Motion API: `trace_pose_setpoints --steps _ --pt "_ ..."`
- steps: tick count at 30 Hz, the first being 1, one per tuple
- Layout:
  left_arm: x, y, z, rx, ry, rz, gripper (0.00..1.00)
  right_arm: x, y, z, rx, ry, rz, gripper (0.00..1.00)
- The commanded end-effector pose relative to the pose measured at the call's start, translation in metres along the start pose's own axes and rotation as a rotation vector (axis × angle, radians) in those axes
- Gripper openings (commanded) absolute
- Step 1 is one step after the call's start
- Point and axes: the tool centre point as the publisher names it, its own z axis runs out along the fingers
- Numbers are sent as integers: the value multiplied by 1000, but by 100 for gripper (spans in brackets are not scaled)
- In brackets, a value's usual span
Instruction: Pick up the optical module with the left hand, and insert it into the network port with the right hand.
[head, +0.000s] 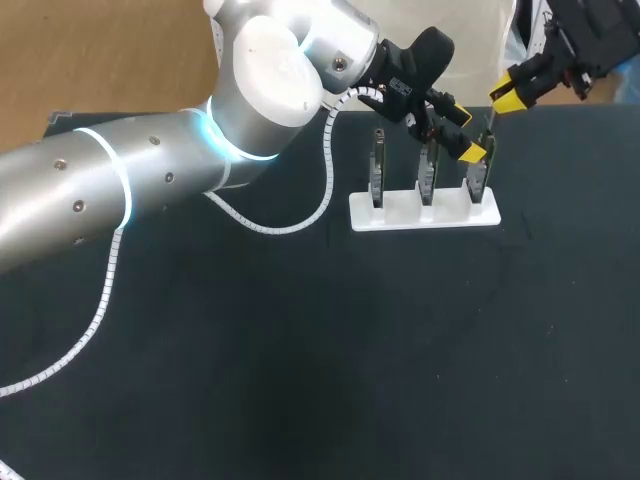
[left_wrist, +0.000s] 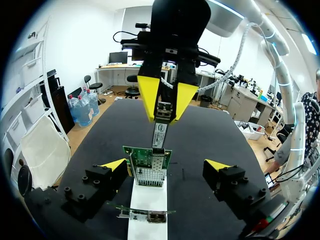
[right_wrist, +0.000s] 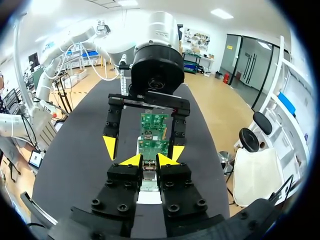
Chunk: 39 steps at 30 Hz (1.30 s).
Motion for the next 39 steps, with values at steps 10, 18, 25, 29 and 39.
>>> trace_pose_setpoints --steps 10,18,25,29,39 --pt "-2 2 0 4 6 -2 100 1 -2 -1 -1 2 1 0" --pt "-2 2 0 4 6 -2 100 0 -2 2 -6 -6 4 0" --pt "-2 2 0 4 6 -2 100 -2 -6 1 -11 -12 4 0" --pt "-2 2 0 4 6 -2 100 -3 -6 0 -16 -8 7 0" --pt "-2 2 0 4 6 -2 100 -3 -5 -1 -23 -13 22 0"
